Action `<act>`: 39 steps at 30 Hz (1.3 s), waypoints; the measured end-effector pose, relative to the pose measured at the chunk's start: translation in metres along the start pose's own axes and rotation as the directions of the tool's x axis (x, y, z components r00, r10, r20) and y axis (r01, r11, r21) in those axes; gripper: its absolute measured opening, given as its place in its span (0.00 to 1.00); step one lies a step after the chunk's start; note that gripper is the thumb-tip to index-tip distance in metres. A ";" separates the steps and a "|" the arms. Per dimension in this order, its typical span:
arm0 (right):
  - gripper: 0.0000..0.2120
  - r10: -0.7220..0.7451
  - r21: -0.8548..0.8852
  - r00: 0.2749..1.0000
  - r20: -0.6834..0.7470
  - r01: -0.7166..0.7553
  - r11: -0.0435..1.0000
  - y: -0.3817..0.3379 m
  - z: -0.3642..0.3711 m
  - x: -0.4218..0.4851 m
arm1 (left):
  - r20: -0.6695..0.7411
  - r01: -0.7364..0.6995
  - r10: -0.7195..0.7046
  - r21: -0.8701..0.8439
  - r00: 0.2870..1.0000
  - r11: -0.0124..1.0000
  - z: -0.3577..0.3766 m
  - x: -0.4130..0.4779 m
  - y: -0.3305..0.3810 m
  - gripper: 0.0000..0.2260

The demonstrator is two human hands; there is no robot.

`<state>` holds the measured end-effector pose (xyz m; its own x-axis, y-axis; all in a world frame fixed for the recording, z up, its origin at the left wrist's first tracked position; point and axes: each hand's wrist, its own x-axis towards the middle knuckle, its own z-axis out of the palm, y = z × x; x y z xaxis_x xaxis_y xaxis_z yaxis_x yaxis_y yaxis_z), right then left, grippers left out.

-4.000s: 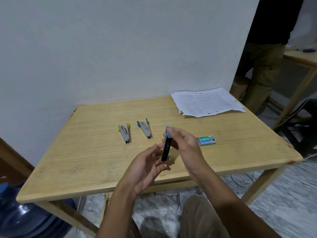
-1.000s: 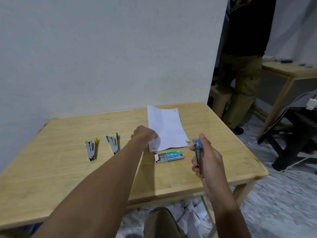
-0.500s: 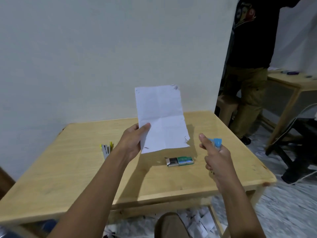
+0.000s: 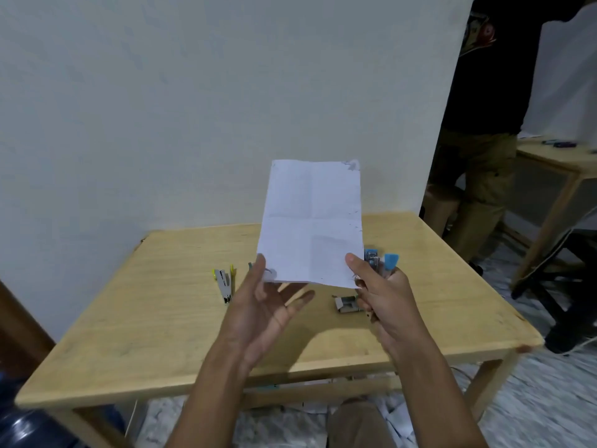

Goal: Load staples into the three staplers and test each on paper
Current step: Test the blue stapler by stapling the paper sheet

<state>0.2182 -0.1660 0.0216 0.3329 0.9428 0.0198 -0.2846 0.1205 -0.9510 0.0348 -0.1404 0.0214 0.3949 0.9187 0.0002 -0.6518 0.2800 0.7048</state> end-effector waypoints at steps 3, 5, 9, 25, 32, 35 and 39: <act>0.09 0.001 -0.051 1.000 0.021 0.000 0.999 0.003 0.009 -0.005 | -0.030 -0.060 0.065 0.141 0.997 0.988 0.008 -0.007 -0.019 0.23; 0.08 0.001 -0.101 0.998 0.060 0.005 0.995 0.005 0.014 -0.010 | -0.118 -0.153 0.186 0.240 0.975 0.959 0.014 -0.009 -0.021 0.14; 0.13 0.048 -0.140 0.997 0.062 -0.039 0.989 0.012 0.014 -0.019 | -0.148 -0.227 0.308 0.401 0.940 0.888 0.011 -0.007 -0.020 0.21; 0.29 0.117 -0.097 0.926 0.360 -0.088 0.991 0.057 0.025 -0.040 | -0.452 -0.140 0.354 0.441 0.819 0.887 0.010 -0.008 -0.038 0.23; 0.27 0.095 0.037 0.950 0.299 -0.111 0.993 0.054 0.025 -0.040 | -0.409 -0.115 0.360 0.513 0.839 0.851 0.012 -0.015 -0.038 0.22; 0.24 0.110 0.071 0.959 0.263 -0.133 0.989 0.048 0.028 -0.042 | -0.405 -0.097 0.352 0.529 0.844 0.843 0.012 -0.018 -0.041 0.22; 0.21 0.148 0.081 0.963 0.224 -0.169 0.982 0.042 0.028 -0.043 | -0.403 -0.081 0.332 0.525 0.853 0.847 0.013 -0.020 -0.040 0.21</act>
<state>0.1668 -0.1930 -0.0100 0.0772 0.9956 -0.0524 -0.4087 -0.0163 -0.9125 0.0614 -0.1741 0.0023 -0.1409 0.9887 -0.0520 -0.2440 0.0162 0.9696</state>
